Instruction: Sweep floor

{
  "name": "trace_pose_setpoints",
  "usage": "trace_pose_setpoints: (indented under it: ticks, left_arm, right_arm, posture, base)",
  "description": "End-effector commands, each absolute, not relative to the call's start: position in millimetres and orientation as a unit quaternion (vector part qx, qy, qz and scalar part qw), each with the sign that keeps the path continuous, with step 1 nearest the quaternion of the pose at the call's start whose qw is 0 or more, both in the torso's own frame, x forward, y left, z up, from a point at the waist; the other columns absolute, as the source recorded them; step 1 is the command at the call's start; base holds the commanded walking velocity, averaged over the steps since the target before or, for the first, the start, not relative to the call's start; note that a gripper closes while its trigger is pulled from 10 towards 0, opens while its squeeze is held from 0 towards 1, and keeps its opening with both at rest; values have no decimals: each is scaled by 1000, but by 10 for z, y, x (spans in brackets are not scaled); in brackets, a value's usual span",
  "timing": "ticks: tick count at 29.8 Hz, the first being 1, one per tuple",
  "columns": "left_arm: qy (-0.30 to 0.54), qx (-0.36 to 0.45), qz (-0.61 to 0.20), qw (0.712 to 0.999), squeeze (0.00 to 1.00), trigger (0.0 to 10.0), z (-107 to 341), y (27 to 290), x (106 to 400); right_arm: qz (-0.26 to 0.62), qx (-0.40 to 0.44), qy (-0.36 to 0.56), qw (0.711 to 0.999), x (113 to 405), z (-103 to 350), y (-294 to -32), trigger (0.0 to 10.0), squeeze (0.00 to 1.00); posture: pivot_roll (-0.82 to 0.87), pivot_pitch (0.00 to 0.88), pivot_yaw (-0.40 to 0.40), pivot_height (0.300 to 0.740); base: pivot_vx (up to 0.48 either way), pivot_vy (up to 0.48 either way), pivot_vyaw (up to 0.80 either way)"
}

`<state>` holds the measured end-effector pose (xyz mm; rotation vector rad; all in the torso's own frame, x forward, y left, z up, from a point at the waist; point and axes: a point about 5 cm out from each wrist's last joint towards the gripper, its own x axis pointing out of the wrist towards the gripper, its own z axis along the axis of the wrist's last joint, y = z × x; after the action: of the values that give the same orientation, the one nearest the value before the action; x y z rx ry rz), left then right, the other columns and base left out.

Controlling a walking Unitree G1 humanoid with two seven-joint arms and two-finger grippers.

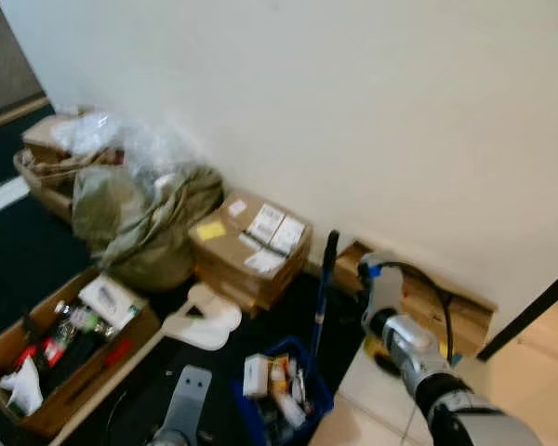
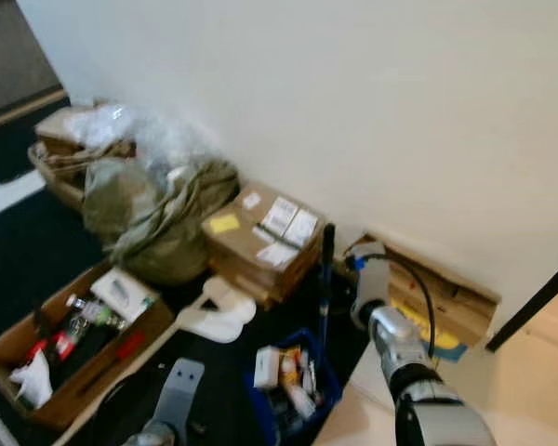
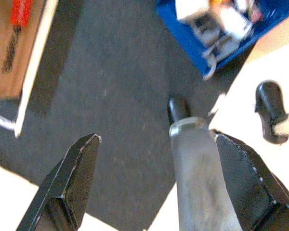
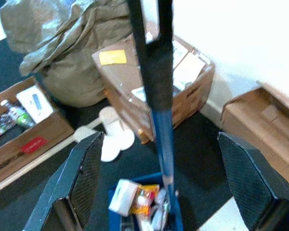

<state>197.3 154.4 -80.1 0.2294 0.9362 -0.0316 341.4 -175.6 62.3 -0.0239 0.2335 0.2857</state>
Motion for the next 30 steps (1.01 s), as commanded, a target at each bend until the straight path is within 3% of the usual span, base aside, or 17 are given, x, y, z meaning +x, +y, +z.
trace_pose_setpoints:
  ticks: [1, 5, 14, 28, 29, 30]
  left_arm:
    - [457, 110, 0, 883, 0, 10000, -847, 1593, 1871]
    - [439, 117, 22, 891, 0, 10000, -879, 1635, 1756]
    - [420, 130, 31, 898, 0, 10000, -893, 1664, 1667]
    - [409, 143, 37, 900, 0, 10000, -925, 1687, 1520]
    - [399, 146, 46, 904, 0, 10000, -905, 1840, 1502]
    - [380, 147, 63, 911, 0, 10000, -820, 2241, 1481]
  right_arm:
    - [135, -14, 93, 986, 3475, 720, -1743, 10000, 0]
    - [132, -5, 28, 991, 3653, 1050, -1706, 10000, 0]
    - [154, -35, -7, 987, 3794, 1312, -1547, 10000, 0]
    - [142, -101, -22, 984, 3875, 1456, -1456, 10000, 0]
    - [130, -104, -18, 986, 3890, 1466, -1461, 10000, 0]
    - [118, -102, -14, 988, 3902, 1472, -1474, 10000, 0]
  posture:
    - [59, 202, 51, 740]
    - [95, 245, 44, 740]
    - [138, 288, 47, 740]
    - [187, 334, 54, 740]
    - [189, 341, 53, 740]
    - [192, 345, 50, 740]
  base:
    - [0, 0, 0]
    - [0, 0, 0]
    - [0, 0, 0]
    - [0, 0, 0]
    - [0, 0, 0]
    - [0, 0, 0]
